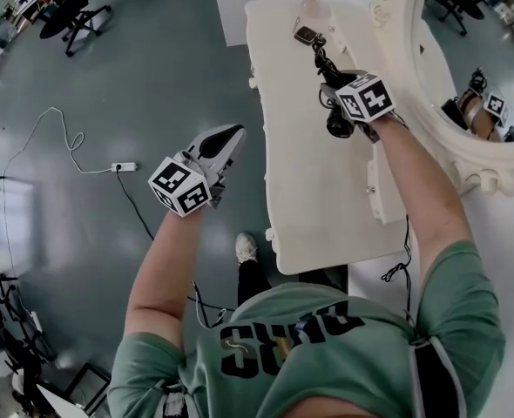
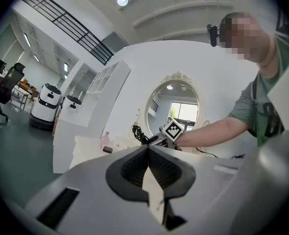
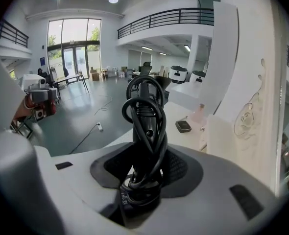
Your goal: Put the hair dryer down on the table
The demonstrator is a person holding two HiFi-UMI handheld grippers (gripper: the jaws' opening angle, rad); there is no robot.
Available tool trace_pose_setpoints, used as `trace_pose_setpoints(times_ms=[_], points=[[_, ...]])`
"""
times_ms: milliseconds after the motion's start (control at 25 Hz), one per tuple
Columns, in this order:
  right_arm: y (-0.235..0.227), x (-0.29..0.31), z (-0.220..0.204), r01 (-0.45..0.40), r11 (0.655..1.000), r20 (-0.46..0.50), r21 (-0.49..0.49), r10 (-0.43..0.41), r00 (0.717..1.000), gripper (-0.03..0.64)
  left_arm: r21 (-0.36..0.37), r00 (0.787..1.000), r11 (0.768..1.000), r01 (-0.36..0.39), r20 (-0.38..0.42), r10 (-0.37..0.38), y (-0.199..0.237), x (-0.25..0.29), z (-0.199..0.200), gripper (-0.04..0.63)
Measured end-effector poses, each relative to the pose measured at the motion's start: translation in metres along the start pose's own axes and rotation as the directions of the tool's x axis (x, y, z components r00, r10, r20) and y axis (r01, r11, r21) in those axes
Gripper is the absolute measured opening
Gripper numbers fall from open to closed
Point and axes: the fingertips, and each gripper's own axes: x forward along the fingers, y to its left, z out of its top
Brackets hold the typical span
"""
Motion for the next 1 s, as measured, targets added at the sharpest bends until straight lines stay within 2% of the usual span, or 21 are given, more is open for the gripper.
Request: trace_pose_setpoints(times_ms=[320, 640, 800, 920, 1000], points=[[-0.019, 0.057, -0.025, 0.045, 0.995, -0.164, -0.094, -0.06, 0.985, 0.158, -0.01, 0.999, 1.0, 0.016, -0.037, -0.017, 0.015, 0.014, -0.039, 0.011], [-0.013, 0.092, -0.033, 0.007, 0.983, -0.268, -0.183, -0.057, 0.962, 0.158, -0.023, 0.999, 1.0, 0.018, -0.046, -0.019, 0.034, 0.021, -0.056, 0.011], [-0.013, 0.104, -0.035, 0.006, 0.972, -0.318, -0.235, -0.083, 0.944, 0.158, -0.039, 0.999, 0.999, 0.014, -0.036, -0.015, 0.04, 0.021, -0.062, 0.011], [-0.014, 0.109, -0.037, 0.008, 0.959, -0.365, -0.283, -0.115, 0.924, 0.158, -0.051, 0.999, 0.999, 0.014, -0.039, -0.016, 0.042, 0.021, -0.067, 0.011], [-0.008, 0.118, -0.035, -0.025, 0.943, -0.375, -0.331, -0.107, 0.921, 0.158, -0.06, 0.999, 0.998, 0.013, -0.04, -0.016, 0.043, 0.021, -0.071, 0.011]])
